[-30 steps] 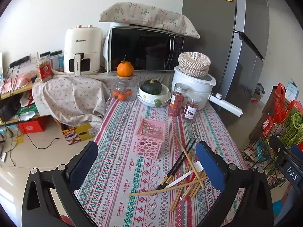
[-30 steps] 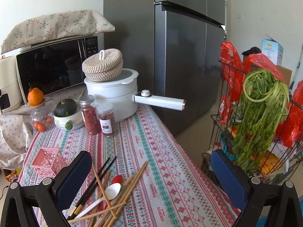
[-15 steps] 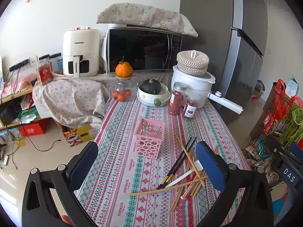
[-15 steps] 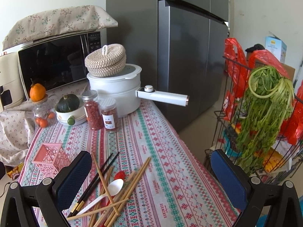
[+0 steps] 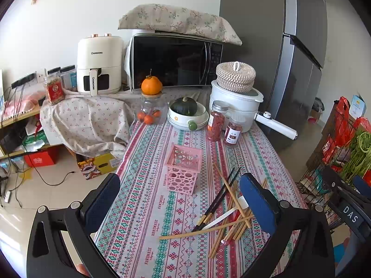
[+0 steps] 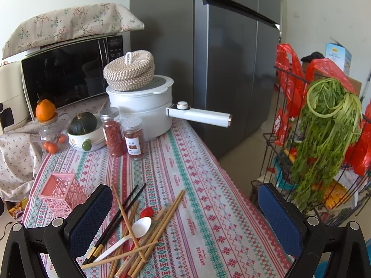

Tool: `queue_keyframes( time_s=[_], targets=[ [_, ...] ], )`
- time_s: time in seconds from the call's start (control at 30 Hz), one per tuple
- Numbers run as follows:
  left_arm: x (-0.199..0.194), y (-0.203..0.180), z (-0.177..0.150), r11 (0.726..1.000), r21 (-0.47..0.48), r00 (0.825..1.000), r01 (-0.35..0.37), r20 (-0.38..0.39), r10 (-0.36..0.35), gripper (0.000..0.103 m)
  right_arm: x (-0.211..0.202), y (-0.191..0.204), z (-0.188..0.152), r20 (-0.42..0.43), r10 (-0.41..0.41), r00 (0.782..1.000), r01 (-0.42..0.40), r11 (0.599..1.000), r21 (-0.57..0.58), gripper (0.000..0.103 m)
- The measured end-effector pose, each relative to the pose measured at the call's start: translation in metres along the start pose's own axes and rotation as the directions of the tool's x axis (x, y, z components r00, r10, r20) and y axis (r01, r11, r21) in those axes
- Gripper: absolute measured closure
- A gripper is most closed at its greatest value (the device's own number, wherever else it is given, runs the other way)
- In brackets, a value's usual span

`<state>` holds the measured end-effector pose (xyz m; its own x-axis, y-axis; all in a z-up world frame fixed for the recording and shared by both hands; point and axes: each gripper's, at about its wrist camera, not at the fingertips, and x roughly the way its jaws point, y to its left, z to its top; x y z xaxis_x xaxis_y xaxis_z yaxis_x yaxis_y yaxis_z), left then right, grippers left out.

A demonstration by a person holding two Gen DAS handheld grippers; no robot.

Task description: Organize utensils

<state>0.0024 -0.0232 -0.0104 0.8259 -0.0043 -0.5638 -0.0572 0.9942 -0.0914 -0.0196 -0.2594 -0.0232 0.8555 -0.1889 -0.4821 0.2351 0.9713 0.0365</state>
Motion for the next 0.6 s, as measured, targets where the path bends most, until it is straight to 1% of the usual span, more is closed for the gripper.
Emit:
queue_keyframes(
  time_s=[0.3, 0.6],
  targets=[
    [-0.0001, -0.0021, -0.0011, 1.0, 0.001, 1.0, -0.003, -0.001, 0.003, 0.0, 0.0006, -0.001, -0.0019, -0.007, 0.001, 1.0, -0.001, 1.0, 0.003, 0.0],
    [-0.0044, -0.0086, -0.0048, 1.0, 0.026, 1.0, 0.005, 0.006, -0.005, 0.0, -0.0006, -0.0002, -0.0019, -0.012, 0.01, 1.0, -0.01, 1.0, -0.005, 0.0]
  ],
)
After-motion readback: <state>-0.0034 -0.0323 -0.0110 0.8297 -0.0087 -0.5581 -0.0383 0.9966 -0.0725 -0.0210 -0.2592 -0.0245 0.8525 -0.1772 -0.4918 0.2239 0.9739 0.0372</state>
